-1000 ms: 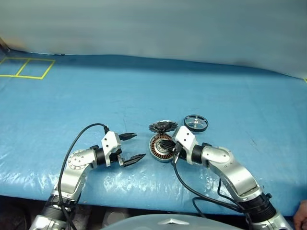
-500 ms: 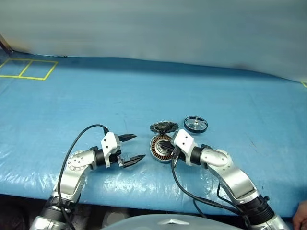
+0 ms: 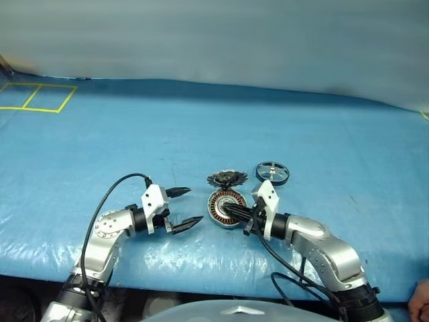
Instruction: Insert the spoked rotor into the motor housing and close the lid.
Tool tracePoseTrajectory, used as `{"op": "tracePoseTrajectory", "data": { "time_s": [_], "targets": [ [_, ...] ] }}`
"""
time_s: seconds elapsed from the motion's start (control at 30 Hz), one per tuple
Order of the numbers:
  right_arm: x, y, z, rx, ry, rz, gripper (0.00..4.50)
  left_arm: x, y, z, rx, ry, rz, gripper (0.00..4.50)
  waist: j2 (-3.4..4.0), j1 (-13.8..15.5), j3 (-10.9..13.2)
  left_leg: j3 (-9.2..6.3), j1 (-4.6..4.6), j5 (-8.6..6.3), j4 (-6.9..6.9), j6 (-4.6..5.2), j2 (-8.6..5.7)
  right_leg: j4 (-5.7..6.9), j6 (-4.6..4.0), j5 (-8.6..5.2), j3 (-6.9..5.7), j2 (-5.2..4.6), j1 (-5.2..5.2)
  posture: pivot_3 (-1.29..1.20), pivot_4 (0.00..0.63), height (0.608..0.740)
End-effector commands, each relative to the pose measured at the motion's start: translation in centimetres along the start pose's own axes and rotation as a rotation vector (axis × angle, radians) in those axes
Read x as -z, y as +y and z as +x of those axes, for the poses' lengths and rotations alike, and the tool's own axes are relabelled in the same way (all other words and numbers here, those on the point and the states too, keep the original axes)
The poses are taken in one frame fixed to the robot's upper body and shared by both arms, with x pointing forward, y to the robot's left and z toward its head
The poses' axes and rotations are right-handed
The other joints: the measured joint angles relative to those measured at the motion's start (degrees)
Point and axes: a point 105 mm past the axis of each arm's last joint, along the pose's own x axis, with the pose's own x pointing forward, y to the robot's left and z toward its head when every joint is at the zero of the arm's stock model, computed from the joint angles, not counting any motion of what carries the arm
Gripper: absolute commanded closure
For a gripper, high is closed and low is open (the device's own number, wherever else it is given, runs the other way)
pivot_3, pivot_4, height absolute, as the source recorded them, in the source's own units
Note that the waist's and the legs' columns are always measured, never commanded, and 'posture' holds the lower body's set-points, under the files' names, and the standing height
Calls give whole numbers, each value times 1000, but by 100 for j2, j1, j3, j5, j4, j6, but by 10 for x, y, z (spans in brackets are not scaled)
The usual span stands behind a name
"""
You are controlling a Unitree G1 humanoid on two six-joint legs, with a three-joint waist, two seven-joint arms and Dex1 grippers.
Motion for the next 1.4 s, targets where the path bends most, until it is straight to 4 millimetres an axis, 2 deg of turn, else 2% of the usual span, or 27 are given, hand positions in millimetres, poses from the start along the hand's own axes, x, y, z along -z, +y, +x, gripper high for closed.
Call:
{"op": "tracePoseTrajectory", "data": {
  "time_s": [0.03, 0.17, 0.23, 0.37, 0.47, 0.53, 0.63, 0.73, 0.83, 0.93, 1.07, 1.2, 1.3, 1.37, 1.4],
  "targets": [
    [32, -6, 4, 61, 144, -47, 4467, -6, 2, 1, 1, -17, 32, 0, -1, -7, -1, 0, 2, 0, 0, 0, 1, 0, 0, 0, 0, 1, 1, 0, 150, 740],
    [23, -11, 4, 92, 78, 5, 4467, -7, 2, 1, 5, -18, 33, 0, -8, -19, -5, -1, 12, 0, 0, 0, 9, 2, -1, -1, 0, 9, 8, 0, 150, 740],
    [24, -13, 3, 114, 106, -37, 4467, -7, 1, 1, 8, -15, 31, 0, -7, -22, -5, 1, 15, 1, 1, 0, 10, 4, -1, 0, 2, 10, 10, 0, 150, 740],
    [18, -5, 3, 86, 80, -41, 4467, -6, 0, 1, 12, -14, 27, 0, -8, -6, -5, 1, 15, 1, 2, -1, 9, 3, -1, 1, 4, 9, 10, 0, 150, 740],
    [18, -1, 3, 78, 119, -145, 4467, -6, -1, 1, 11, -15, 28, 0, -6, -9, -4, 2, 8, 1, 0, -1, 8, 1, -1, 1, 4, 9, 5, 0, 150, 740],
    [-3, 9, 2, 26, -2, -64, 4467, -7, -1, 1, 13, -17, 29, 0, -7, -2, -4, -1, 6, 1, -2, -1, 8, 0, -2, 0, 3, 9, 4, 0, 150, 740],
    [-46, 18, -15, -40, -231, 46, 4467, -8, -1, 1, 14, -20, 26, 0, 9, 9, 24, -7, -8, 1, -3, -1, 9, 1, -3, 0, -1, 9, -6, 0, 150, 740],
    [-67, 17, -35, -41, -313, 39, 4467, -8, -1, 1, 16, -20, 24, 0, 23, 16, 54, 1, -16, 1, 0, -1, 3, 0, 7, 6, 6, 4, -13, 0, 150, 740],
    [-74, 8, -53, 13, -297, 1, 4467, -7, -1, 1, 16, -21, 20, 0, 15, 17, 60, 1, -18, 0, -1, -1, 0, -5, 17, 12, 5, 2, -13, 0, 150, 740],
    [-65, -5, -66, 97, -190, -68, 4467, -7, -1, 2, 15, -24, 18, 0, 16, 23, 63, 1, -19, 0, -4, -1, 0, -5, 17, 12, 4, 2, -15, 0, 150, 740],
    [-67, -38, -84, 288, -107, -183, 4467, -7, -1, 5, 20, -29, 18, 0, 15, 24, 64, 2, -19, 0, -8, -1, 1, -3, 18, 12, 3, 3, -20, 0, 150, 740],
    [-78, -63, -91, 395, -33, -326, 4467, -8, -1, 8, 28, -34, 21, 0, 14, 13, 69, 16, -19, 1, -2, -1, 1, -4, 12, 9, 10, 2, -20, 0, 150, 740],
    [-94, -66, -91, 363, 2, -421, 4467, -8, -1, 9, 36, -35, 24, 0, 15, 13, 76, 16, -19, 1, 0, 0, 1, -3, 16, 11, 11, 3, -20, 0, 150, 740],
    [-98, -68, -90, 343, 40, -461, 4467, -8, -1, 10, 38, -34, 29, 0, 15, 19, 79, 15, -20, 1, -1, 0, 0, -4, 22, 15, 11, 3, -20, 0, 150, 740],
    [-101, -71, -90, 326, 80, -514, 4304, -8, -1, 10, 38, -34, 31, 0, 15, 22, 79, 12, -20, 1, -2, 0, 0, -4, 25, 17, 9, 3, -20, 0, 150, 740]
  ]
}}
